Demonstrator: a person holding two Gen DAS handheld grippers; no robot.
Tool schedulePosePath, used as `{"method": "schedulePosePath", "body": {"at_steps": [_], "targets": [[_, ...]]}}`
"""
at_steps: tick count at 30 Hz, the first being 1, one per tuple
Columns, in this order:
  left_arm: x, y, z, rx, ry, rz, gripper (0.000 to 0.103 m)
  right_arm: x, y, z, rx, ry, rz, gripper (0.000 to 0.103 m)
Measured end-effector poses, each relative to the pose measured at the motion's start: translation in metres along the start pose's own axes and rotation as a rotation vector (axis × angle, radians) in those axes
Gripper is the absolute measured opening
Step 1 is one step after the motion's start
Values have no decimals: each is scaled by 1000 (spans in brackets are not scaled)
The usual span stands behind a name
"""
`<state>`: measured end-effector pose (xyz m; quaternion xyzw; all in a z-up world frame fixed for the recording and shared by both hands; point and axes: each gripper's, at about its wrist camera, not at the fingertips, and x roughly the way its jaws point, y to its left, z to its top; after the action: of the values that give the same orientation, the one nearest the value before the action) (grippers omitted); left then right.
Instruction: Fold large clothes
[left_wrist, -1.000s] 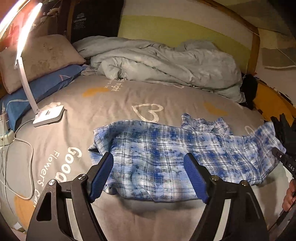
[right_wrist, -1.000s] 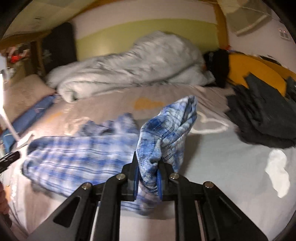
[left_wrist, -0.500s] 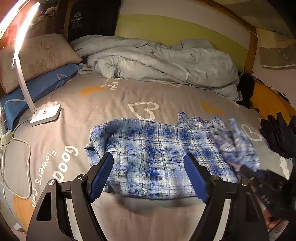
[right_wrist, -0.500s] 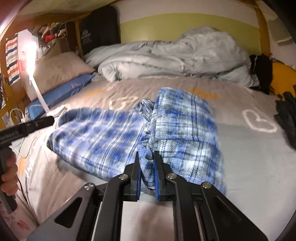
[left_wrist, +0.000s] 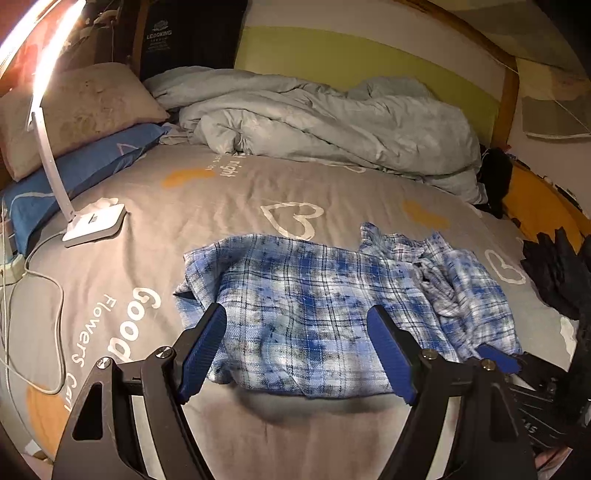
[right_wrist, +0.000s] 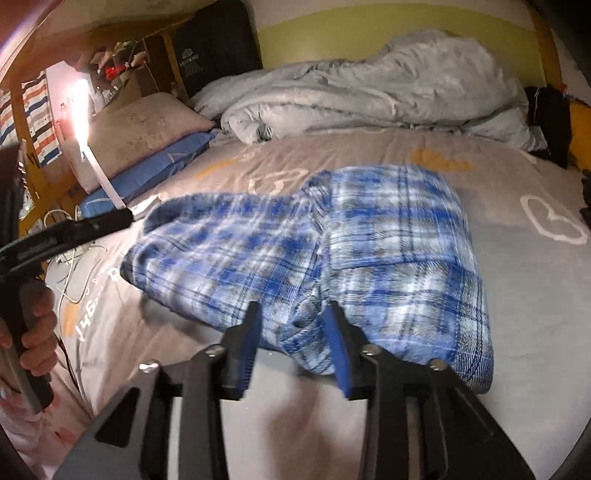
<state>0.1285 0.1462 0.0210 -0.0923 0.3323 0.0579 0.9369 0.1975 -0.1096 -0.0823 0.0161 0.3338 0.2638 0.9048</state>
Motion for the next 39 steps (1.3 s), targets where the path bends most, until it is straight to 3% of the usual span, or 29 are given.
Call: {"method": "schedulePosePath", "body": {"at_steps": [5, 9, 12, 16, 18, 19, 22, 25, 28, 36, 38, 39], "targets": [[-1, 2, 0, -3, 3, -8, 77, -17, 5, -1, 6, -41, -26, 40], [-2, 2, 1, -2, 4, -18, 77, -37, 0, 3, 29, -132, -133, 47], [-3, 3, 1, -2, 4, -17, 77, -48, -22, 5, 124, -174, -241, 47], [-3, 7, 2, -16, 6, -14, 77, -54, -51, -2, 257, -155, -290, 47], [-2, 9, 3, -27, 9, -15, 77, -50, -54, -5, 251, -138, -284, 45], [-1, 9, 3, -32, 12, -15, 77, -46, -55, -5, 250, -118, -256, 39], [2, 9, 3, -36, 23, -19, 77, -34, -50, -7, 229, -75, -171, 37], [5, 7, 2, -25, 30, -12, 77, -19, -37, -8, 129, -70, -213, 38], [7, 7, 1, -20, 33, -5, 77, -1, -48, -10, 193, -10, -194, 38], [11, 12, 2, -32, 40, 8, 77, 1, -41, -11, 109, -29, -236, 38], [10, 14, 2, -34, 37, 18, 77, -7, -40, -8, 108, -48, -236, 41], [10, 16, 3, -37, 36, 23, 77, -13, -37, -8, 97, -74, -260, 49]]}}
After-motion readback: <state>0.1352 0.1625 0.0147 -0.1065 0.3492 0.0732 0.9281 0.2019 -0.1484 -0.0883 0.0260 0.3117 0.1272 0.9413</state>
